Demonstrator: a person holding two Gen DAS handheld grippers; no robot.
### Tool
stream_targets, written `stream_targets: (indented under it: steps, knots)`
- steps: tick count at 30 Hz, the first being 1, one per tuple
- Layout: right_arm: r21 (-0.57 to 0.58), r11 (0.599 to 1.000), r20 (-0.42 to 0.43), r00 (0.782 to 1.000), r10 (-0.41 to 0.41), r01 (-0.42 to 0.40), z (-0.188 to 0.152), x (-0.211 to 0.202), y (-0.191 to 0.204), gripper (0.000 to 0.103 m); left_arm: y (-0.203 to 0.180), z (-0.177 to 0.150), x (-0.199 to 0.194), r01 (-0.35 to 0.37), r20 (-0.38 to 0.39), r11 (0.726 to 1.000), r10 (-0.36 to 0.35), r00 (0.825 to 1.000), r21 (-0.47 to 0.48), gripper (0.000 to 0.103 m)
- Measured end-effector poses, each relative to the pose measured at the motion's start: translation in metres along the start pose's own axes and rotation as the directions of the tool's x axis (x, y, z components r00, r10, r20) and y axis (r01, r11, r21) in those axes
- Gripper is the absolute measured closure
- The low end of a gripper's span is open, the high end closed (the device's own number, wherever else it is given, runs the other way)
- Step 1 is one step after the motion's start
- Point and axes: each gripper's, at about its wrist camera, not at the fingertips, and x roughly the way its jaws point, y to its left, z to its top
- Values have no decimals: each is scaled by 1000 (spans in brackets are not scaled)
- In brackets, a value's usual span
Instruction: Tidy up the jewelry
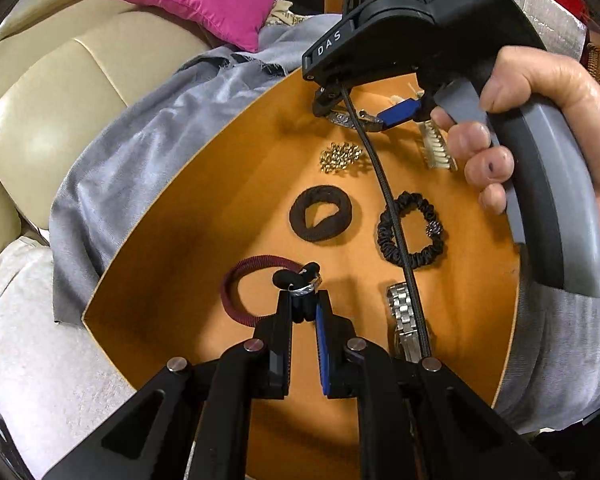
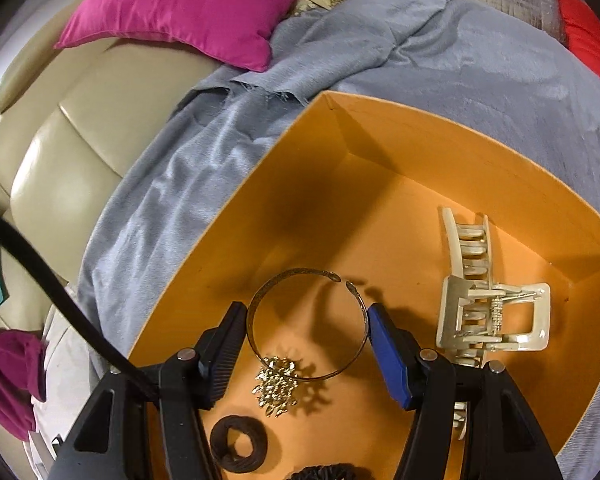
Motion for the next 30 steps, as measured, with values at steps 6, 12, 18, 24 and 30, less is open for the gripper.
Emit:
stream_targets:
  steps: [6, 12, 18, 24, 30]
  knots:
    - [-4, 1000, -6, 1000, -19, 19, 4, 4, 1, 38, 3, 1, 11, -15, -27, 1000, 15, 1000, -8, 92]
    - [-4, 1000, -13, 1000, -19, 19, 3, 2, 4, 37, 3, 3, 17, -29, -42, 1000, 29, 999, -7, 81]
    - [16, 1000, -17, 1000, 16, -15, 0, -5, 0, 35, 6, 5, 18, -47, -44, 999, 46, 998, -20, 47]
    - [15, 998, 26, 998, 58, -59, -9, -29, -5, 35, 7, 4, 6, -61, -31, 997, 60, 998, -43, 44]
    - [1, 995, 86, 992, 95, -96, -26, -69, -7, 35, 6, 5, -22, -97, 24, 994, 99, 995, -48, 39]
